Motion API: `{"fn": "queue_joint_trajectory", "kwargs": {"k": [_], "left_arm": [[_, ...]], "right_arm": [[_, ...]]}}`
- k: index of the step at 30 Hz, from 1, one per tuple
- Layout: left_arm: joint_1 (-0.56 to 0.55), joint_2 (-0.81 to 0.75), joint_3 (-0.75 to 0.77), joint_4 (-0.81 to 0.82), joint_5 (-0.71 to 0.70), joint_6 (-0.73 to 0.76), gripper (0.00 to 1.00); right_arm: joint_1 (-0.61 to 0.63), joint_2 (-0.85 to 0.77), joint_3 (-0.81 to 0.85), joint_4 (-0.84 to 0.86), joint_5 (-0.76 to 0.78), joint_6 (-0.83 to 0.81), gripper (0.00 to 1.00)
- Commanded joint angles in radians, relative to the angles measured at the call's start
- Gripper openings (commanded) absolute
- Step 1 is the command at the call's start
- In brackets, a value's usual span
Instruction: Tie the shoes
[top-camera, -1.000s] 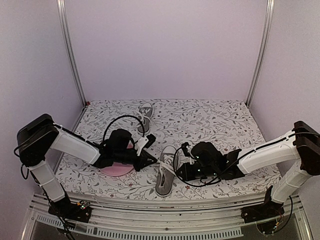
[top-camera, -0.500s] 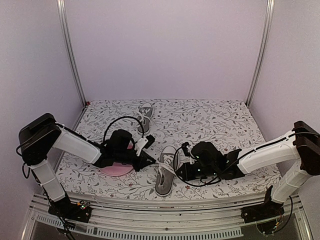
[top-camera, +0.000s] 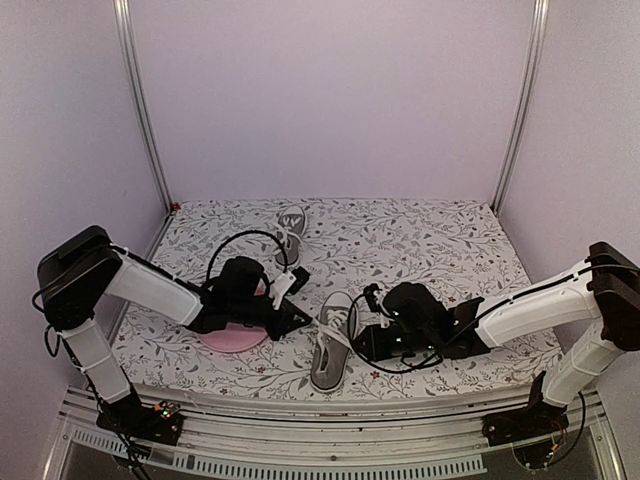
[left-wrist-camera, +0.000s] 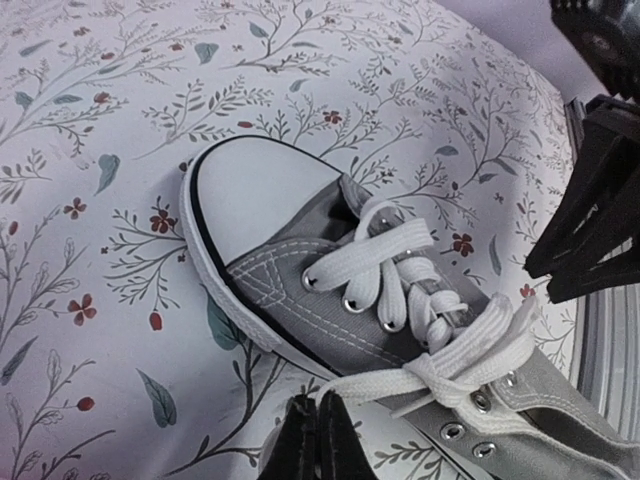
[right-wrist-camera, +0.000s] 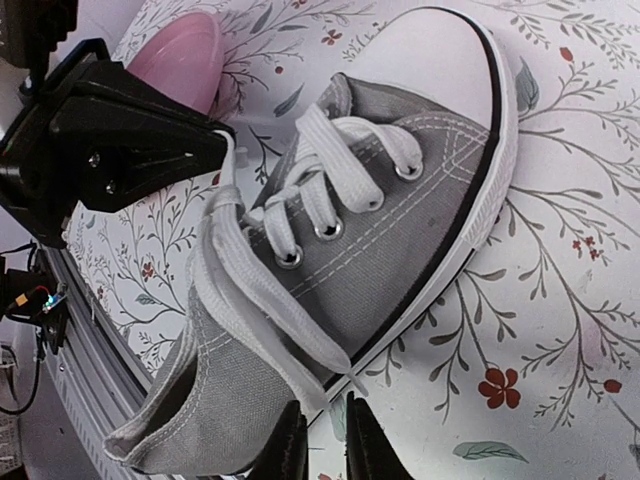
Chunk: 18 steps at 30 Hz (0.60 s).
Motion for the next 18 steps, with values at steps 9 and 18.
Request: {"fn": "queue_joint_trajectory", "kwargs": {"k": [9, 18], "left_arm": [[0.02, -0.039, 0.035, 0.061, -0.011, -0.05, 0.28], [0.038, -0.134, -0.056, 0.122, -0.04, -0.115, 0.63]], "right_arm": [[-0.025, -0.091, 0.095, -0.119, 0.031, -0.18, 0.59], [-0.029, 0.127, 0.336, -0.216, 0.01, -0.332, 0.64]]}}
